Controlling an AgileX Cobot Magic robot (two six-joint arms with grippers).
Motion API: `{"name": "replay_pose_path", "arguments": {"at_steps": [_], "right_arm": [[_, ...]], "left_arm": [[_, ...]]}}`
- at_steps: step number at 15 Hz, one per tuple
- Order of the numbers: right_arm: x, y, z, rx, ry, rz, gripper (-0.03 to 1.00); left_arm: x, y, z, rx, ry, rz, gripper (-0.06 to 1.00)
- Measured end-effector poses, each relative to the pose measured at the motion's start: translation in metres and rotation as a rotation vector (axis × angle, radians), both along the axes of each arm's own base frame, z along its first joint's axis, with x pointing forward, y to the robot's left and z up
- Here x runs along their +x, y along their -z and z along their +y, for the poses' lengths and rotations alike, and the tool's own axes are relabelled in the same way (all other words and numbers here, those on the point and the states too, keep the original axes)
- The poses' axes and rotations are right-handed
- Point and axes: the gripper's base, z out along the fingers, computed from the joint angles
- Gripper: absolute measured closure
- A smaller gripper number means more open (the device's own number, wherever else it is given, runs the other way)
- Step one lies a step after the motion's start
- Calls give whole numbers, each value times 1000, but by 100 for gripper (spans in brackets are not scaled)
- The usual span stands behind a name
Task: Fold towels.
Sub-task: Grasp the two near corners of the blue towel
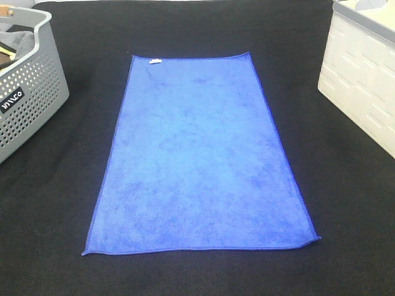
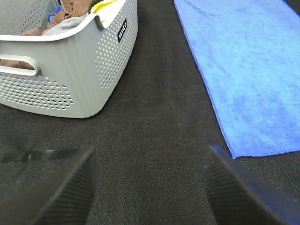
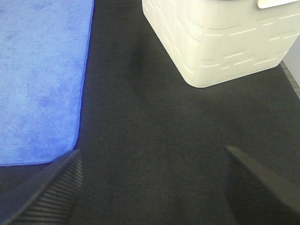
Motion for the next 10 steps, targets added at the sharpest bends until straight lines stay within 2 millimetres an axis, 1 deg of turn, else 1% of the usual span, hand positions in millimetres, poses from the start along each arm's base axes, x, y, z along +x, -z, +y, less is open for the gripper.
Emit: {"name": "replay_pose_path", "arguments": {"at_steps": [10], "right_arm": [[0,0,0,0,0,0,20]], "left_arm": [[0,0,0,0,0,0,31]]}}
